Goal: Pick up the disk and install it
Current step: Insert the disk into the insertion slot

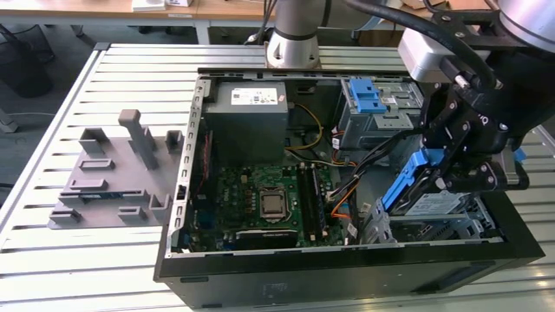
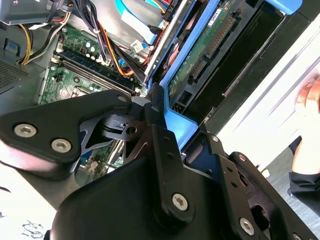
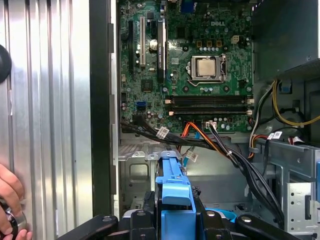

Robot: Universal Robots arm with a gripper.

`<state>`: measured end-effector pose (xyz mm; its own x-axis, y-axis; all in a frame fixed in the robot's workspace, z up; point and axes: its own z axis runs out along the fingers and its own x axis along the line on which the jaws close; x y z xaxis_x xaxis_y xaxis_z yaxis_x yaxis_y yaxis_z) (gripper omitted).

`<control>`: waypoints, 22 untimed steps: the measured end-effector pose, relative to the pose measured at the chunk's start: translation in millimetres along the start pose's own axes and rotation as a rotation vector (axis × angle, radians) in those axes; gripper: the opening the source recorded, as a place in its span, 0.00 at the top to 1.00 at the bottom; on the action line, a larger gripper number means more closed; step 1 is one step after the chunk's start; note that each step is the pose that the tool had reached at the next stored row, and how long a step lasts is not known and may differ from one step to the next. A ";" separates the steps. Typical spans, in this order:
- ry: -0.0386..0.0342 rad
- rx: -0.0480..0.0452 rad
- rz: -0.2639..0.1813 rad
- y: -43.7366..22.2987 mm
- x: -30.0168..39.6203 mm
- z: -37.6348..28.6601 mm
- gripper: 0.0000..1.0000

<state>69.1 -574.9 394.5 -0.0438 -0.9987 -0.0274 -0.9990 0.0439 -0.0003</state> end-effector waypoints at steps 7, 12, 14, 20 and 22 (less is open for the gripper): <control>0.0000 0.0000 0.000 0.0 0.1 2.0 0.64; 0.0000 0.0000 0.000 0.0 0.1 4.3 0.64; 0.0000 0.0000 0.000 0.0 0.2 5.5 0.64; 0.0000 0.0000 0.000 0.0 0.2 9.0 0.64; 0.0000 0.0000 0.000 0.0 0.3 10.1 0.64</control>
<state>69.1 -574.9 384.4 -0.0439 -0.9987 -0.0274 -0.9990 0.0439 -0.0003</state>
